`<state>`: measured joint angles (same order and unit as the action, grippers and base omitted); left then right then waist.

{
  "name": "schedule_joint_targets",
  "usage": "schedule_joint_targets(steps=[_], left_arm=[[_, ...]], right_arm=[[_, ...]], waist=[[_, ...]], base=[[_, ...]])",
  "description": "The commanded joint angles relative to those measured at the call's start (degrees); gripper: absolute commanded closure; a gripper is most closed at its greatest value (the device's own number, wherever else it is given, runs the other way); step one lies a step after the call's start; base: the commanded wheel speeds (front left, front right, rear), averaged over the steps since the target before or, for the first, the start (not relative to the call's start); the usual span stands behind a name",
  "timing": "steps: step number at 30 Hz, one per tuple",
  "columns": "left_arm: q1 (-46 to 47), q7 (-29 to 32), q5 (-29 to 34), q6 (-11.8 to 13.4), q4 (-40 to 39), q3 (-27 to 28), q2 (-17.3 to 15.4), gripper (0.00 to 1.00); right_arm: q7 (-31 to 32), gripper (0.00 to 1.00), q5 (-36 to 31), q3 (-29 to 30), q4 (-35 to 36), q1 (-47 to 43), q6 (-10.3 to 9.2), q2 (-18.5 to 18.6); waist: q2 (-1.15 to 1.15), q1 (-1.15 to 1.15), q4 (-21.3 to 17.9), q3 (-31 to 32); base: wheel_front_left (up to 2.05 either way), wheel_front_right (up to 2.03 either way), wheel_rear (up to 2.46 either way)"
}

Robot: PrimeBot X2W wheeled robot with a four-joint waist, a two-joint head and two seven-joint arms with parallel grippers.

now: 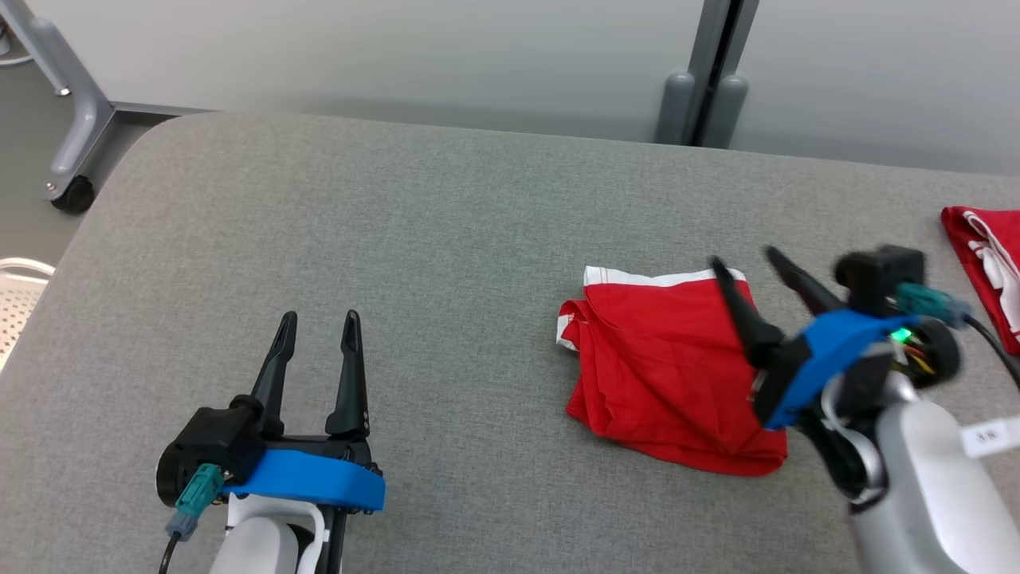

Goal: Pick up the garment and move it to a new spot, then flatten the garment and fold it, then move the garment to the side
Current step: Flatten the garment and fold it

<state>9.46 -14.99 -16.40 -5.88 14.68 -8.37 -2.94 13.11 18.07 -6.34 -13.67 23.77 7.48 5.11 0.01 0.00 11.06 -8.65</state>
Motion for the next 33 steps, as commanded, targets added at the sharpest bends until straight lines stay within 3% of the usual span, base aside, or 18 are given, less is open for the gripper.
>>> schedule_joint_targets(steps=[1,4,5,6,7,13,18,25,29,32,33], left_arm=[[0.08,-0.24,0.43,-0.18,-0.04,0.06,0.03,0.0],[0.6,-0.25,0.77,-0.29,0.08,0.3,0.01,0.0],[0.74,-0.25,0.88,-0.32,0.1,0.4,-0.05,0.0],[0.91,-0.25,0.95,-0.38,0.17,0.43,-0.14,0.0],[1.03,-0.25,0.98,-0.43,0.24,0.45,-0.24,0.0],[1.52,-0.25,1.21,-0.62,0.69,0.63,-0.61,0.0],[1.89,-0.25,1.24,-0.79,1.02,0.59,-0.84,0.0],[1.66,-0.25,1.27,-0.9,1.15,0.89,-0.95,0.0],[1.15,-0.25,1.25,-0.74,1.11,1.16,-0.93,0.0],[0.66,-0.25,1.17,-0.47,1.12,1.49,-1.05,0.0],[0.55,-0.25,1.12,-0.41,1.12,1.6,-1.08,0.0]], right_arm=[[1.06,0.0,-3.93,2.93,1.06,-3.16,0.03,1.83],[1.75,0.0,-8.39,4.07,1.46,-6.13,0.03,4.21],[1.61,0.07,-8.98,3.85,1.26,-6.86,0.03,4.63],[1.41,0.72,-9.63,4.04,0.82,-7.58,0.03,4.87],[1.33,1.0,-10.26,3.36,0.3,-8.18,0.03,5.37],[0.44,1.0,-12.28,0.12,-3.43,-8.49,0.03,4.69],[1.25,1.0,-11.84,-6.5,-7.19,-7.45,0.03,3.11],[1.18,1.0,-5.22,-18.52,-6.9,-6.68,0.03,0.64],[1.53,1.0,2.2,-26.02,-4.48,-7.23,0.03,-0.28],[-0.61,1.0,6.01,-27.94,-1.51,-7.11,0.02,0.16],[-1.72,0.42,6.54,-27.84,-0.59,-7.05,0.03,0.48]], waist=[[-0.01,0.0,-0.53,0.21],[-0.01,0.0,-0.99,0.01],[-0.01,0.0,-1.17,-0.13],[-0.01,0.0,-1.34,-0.28],[-0.01,0.0,-1.49,-0.44],[-0.01,0.0,-1.79,-0.87],[-0.01,0.0,-1.82,-0.95],[-0.01,0.0,-2.39,-0.51],[-0.01,0.0,-3.07,-0.01],[-0.01,0.0,-3.85,0.45],[-0.01,0.0,-4.16,0.66]], base=[[0.0,0.0,0.0],[0.0,0.0,0.0],[0.0,0.0,0.0],[0.0,0.0,0.0],[0.0,0.0,0.0],[0.0,0.0,0.0],[0.0,0.0,0.0],[0.0,0.0,0.0],[0.0,0.0,0.0],[0.0,0.0,0.0],[0.0,0.0,0.0]])
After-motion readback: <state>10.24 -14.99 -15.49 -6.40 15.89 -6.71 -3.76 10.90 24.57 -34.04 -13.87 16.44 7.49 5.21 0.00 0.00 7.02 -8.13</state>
